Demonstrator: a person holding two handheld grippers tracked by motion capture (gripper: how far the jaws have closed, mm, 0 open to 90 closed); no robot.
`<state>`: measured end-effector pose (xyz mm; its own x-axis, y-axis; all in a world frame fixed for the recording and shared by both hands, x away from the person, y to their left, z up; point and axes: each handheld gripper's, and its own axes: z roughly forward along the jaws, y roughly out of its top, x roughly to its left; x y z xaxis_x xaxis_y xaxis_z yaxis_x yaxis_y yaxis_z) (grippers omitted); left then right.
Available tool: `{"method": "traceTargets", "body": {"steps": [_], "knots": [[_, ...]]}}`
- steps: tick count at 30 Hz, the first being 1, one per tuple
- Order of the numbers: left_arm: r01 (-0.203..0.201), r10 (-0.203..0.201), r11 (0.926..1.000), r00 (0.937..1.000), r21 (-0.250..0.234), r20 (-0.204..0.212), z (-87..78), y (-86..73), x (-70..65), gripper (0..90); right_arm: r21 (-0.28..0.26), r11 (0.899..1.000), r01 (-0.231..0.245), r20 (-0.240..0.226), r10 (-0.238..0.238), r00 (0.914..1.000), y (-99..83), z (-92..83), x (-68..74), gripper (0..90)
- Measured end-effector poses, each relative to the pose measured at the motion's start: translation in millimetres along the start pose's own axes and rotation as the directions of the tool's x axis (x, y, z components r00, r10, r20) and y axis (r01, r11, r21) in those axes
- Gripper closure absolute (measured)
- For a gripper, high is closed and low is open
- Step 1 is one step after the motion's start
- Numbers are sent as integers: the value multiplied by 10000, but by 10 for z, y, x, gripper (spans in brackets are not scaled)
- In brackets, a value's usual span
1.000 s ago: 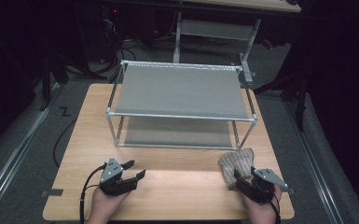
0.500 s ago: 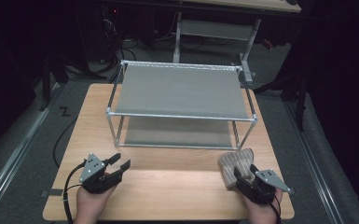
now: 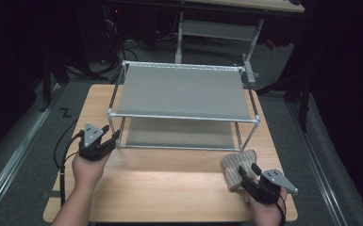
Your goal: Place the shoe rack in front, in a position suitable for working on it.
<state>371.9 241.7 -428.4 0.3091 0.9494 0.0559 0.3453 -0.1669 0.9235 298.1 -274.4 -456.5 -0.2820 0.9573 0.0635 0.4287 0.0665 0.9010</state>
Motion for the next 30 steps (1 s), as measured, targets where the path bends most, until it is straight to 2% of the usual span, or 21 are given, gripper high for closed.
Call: {"method": "traceTargets", "body": {"steps": [2,3,5,7,12,18,20,21,23,26,27,30], "knots": [[140,-140,9999,9999,-6,-8,55,24,25,608,35,10000,-41,-69,41,10000,-6,7,0,469],[246,-246,9997,9997,40,-55,76,37,44,707,47,10000,-59,-99,60,9999,-6,-1,8,473],[286,-288,9996,9994,-88,-200,68,41,62,779,28,10000,-31,-107,31,9999,-5,-3,9,474],[185,-188,9997,9996,-140,-226,40,31,55,801,16,10000,-36,-105,37,9999,-6,-8,10,479],[-53,50,9994,10000,-342,-66,-156,-82,55,801,104,9999,-76,-214,78,9997,-23,8,17,500],[-144,146,9984,9999,-552,37,-577,-285,66,800,-314,9995,12,-344,-22,9994,8,-29,47,569],[-90,93,9981,9999,-612,55,-773,-376,84,800,-420,9990,124,-343,-139,9993,35,-30,76,591],[-90,93,9981,9999,-612,55,-773,-376,84,801,-420,9990,124,-343,-139,9993,35,-30,76,591],[-105,113,9977,9999,-667,109,-928,-452,95,800,-413,9988,264,-374,-280,9989,86,12,93,610],[-218,226,9974,9997,-693,114,-1004,-488,93,797,-345,9989,318,-291,-328,9990,146,59,104,613],[-206,219,9971,9996,-731,179,-1058,-518,99,789,-333,9991,255,-276,-265,9993,219,115,105,617],[-128,142,9969,9998,-782,170,-1079,-542,104,714,-287,9991,308,-234,-315,9992,308,179,107,622]]}}
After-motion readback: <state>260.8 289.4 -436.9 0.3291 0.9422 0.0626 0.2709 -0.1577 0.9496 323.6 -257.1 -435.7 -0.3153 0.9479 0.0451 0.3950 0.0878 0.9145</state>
